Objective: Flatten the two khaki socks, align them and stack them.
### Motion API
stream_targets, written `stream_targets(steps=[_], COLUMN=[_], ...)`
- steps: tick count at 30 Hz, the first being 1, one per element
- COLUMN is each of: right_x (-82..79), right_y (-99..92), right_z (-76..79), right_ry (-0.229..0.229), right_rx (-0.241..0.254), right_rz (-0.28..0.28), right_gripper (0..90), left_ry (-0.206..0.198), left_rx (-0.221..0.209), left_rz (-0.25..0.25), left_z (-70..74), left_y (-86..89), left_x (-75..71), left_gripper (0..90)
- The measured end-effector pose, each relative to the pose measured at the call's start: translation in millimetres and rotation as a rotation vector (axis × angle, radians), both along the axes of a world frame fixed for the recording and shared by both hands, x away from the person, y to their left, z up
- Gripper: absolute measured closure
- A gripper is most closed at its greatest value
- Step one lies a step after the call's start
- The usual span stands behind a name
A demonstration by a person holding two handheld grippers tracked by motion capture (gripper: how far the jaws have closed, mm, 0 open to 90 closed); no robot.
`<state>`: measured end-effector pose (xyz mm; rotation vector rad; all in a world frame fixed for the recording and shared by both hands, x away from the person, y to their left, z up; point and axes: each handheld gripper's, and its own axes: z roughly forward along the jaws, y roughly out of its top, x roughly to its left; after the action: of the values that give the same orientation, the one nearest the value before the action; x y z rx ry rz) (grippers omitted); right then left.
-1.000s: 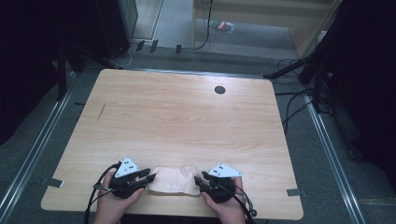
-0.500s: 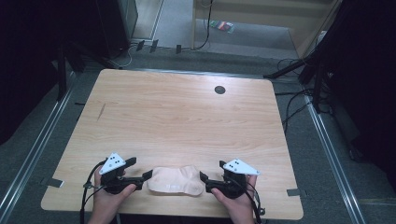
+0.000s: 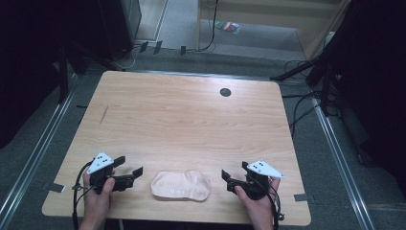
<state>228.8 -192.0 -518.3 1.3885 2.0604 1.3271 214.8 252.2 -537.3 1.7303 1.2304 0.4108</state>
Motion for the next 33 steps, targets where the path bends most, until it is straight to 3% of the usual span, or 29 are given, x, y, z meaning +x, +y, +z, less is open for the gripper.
stream_targets(steps=[5,17,33], right_x=[1.7,3.4,-6.2], right_y=[-15.5,-56.0,-113.8], right_z=[-0.5,-3.9,-15.8], right_ry=[-0.004,-0.008,0.016], right_rx=[-0.004,-0.022,-0.057], right_rz=[-0.037,-0.133,-0.241], right_gripper=[14.2,14.4,14.6], left_ry=[0.012,0.026,0.022], left_rx=[-0.024,-0.011,-0.019], left_rz=[0.037,0.087,0.166], left_z=[-2.0,-7.8,-10.2], left_y=[15.3,38.2,81.2], left_x=[2.8,5.3,-3.9], left_gripper=[14.0,14.1,14.1])
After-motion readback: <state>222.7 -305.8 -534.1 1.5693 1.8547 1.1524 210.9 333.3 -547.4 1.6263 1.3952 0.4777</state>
